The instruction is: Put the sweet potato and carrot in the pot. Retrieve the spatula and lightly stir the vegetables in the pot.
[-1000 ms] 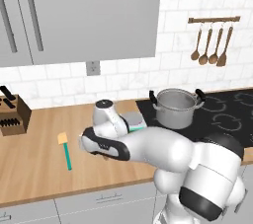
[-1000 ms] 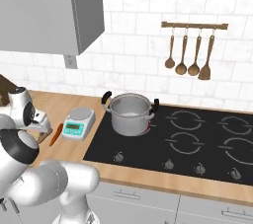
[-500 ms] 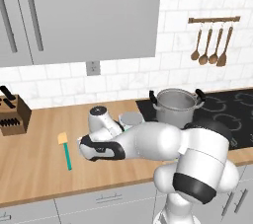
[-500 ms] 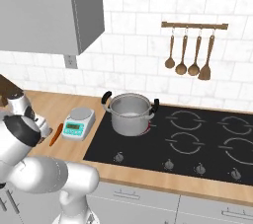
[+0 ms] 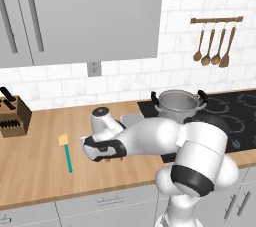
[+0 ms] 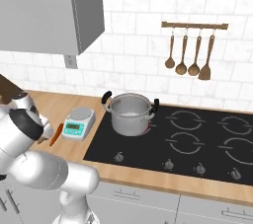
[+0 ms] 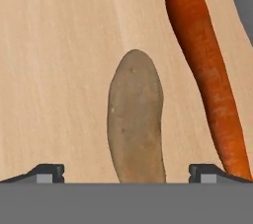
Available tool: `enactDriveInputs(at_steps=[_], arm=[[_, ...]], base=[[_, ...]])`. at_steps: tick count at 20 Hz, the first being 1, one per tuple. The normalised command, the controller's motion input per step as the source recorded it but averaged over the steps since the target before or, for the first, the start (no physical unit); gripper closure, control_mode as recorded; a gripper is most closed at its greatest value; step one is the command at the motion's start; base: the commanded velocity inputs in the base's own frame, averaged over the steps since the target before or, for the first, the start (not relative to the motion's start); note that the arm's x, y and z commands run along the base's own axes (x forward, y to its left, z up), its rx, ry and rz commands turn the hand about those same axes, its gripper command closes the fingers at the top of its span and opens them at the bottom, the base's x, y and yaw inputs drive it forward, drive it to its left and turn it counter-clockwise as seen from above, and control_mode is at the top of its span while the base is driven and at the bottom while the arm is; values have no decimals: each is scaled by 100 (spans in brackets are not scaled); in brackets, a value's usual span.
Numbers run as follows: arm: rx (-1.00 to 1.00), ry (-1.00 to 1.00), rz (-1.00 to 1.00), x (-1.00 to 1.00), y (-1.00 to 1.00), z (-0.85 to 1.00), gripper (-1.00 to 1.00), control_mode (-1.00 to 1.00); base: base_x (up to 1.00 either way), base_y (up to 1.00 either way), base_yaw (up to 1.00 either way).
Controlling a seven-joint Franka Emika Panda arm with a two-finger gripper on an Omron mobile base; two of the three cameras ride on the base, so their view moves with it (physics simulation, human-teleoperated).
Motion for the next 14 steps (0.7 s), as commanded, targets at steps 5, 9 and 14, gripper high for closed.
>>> enactDriveInputs(at_steps=[5,9,14], arm=[[0,0,-1,20,-14,-22,-100,-100],[0,0,0,6,0,-32,100,-100],[0,-6,0,-16,0,-3,100,-100]], base=[[0,0,0],[0,0,0],[0,0,0]])
